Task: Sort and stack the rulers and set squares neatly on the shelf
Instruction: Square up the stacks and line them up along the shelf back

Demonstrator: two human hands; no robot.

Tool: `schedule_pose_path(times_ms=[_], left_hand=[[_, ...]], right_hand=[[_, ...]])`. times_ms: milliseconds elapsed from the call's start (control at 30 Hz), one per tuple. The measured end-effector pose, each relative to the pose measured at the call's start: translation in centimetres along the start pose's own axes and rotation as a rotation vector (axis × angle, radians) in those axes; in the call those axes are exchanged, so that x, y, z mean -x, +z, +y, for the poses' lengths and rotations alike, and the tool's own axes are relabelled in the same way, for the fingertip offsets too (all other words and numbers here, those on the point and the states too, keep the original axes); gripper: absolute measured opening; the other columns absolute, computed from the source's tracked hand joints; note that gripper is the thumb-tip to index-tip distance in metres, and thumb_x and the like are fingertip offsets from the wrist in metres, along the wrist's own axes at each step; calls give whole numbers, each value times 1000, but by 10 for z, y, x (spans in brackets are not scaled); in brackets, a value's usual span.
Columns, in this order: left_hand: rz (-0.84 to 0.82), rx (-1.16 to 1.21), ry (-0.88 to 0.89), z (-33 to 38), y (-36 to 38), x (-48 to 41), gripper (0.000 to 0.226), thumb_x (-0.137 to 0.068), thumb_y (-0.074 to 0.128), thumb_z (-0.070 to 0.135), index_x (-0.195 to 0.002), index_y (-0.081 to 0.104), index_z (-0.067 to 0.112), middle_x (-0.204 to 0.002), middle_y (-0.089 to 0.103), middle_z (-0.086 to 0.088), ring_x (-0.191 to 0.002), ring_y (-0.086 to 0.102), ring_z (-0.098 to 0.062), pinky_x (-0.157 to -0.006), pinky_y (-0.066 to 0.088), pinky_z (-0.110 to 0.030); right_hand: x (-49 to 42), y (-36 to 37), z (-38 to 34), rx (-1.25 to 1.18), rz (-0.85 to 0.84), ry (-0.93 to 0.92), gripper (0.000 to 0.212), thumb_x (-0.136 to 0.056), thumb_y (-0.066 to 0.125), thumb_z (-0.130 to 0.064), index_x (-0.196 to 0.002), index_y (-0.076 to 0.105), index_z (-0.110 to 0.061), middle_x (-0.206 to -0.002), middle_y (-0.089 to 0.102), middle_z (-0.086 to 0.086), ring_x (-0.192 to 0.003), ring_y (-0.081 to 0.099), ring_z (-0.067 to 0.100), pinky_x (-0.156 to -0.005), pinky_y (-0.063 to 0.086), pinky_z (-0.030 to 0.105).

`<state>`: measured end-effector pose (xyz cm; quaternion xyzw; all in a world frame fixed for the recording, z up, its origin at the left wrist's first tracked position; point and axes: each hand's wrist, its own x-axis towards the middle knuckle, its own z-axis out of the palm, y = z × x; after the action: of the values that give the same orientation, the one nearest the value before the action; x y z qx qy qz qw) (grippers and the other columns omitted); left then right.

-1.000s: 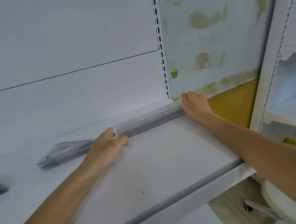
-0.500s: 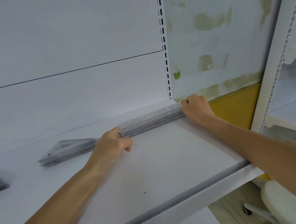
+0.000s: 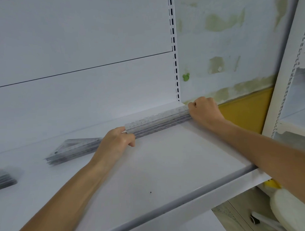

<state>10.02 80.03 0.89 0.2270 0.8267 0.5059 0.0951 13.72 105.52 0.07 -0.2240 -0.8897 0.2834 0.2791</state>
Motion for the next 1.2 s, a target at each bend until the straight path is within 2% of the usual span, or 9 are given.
schedule_pose_path(times_ms=[167,367,467,533,633,867,933,1067,1200], left_hand=[[38,40,-27,5,-1,5,24,-52,53,27,-61,36,13,-76,36,-9,-79,36,-21,-95,37,-45],[60,27,38,3,5,7,28,-53,52,28,-68,33,15,-79,30,-5,-76,26,-20,-76,23,-36],[67,85,21,4,5,7,32,-47,56,34,-67,35,20,-79,30,-2,-80,26,-15,-85,24,-33],[41,84,20,4,6,8,38,-40,56,40,-60,30,20,-75,24,-4,-79,23,-21,-89,25,-34],[13,100,14,1,5,8,32,-40,55,41,-55,34,22,-78,25,-5,-81,25,-20,-92,24,-35],[-39,75,12,-9,5,1,53,-39,54,42,-78,51,7,-85,39,-13,-85,39,-21,-96,28,-35],[-50,80,7,-7,7,2,57,-38,53,43,-81,56,6,-87,41,-4,-87,37,-15,-91,26,-34],[-14,106,-24,0,8,5,27,-38,54,38,-49,35,23,-85,28,-15,-85,31,-28,-96,28,-33],[-18,84,-25,-1,6,2,39,-37,53,42,-61,35,19,-83,34,-4,-84,34,-16,-88,27,-33]], right_hand=[[-2,0,0,9,-5,6,34,-91,36,-16,-58,30,-9,-57,34,6,-52,28,18,-45,25,30],[-2,-2,-2,19,88,-37,33,-92,35,-17,-61,32,-9,-59,36,5,-52,30,17,-46,26,30],[-4,-2,-1,-21,59,-26,33,-91,37,-15,-59,30,-9,-59,34,6,-52,27,18,-47,25,31],[-5,-1,0,-48,48,-19,33,-89,38,-13,-58,30,-10,-57,32,6,-51,25,17,-47,24,30],[-4,-3,0,-71,39,-28,35,-86,40,-9,-55,25,-12,-55,27,4,-50,20,17,-46,21,29],[-6,-1,4,-82,44,-29,37,-85,45,-6,-53,27,-12,-51,26,3,-48,21,16,-46,21,27],[-7,-2,4,-70,52,-33,38,-84,46,-6,-52,26,-12,-49,26,3,-47,21,17,-45,22,27],[-8,-1,2,-12,62,-67,40,-85,46,-7,-51,26,-11,-49,26,4,-48,21,18,-45,22,29],[-8,0,3,1,72,-98,32,-85,47,-9,-56,34,-7,-56,34,9,-54,27,21,-50,26,30]])
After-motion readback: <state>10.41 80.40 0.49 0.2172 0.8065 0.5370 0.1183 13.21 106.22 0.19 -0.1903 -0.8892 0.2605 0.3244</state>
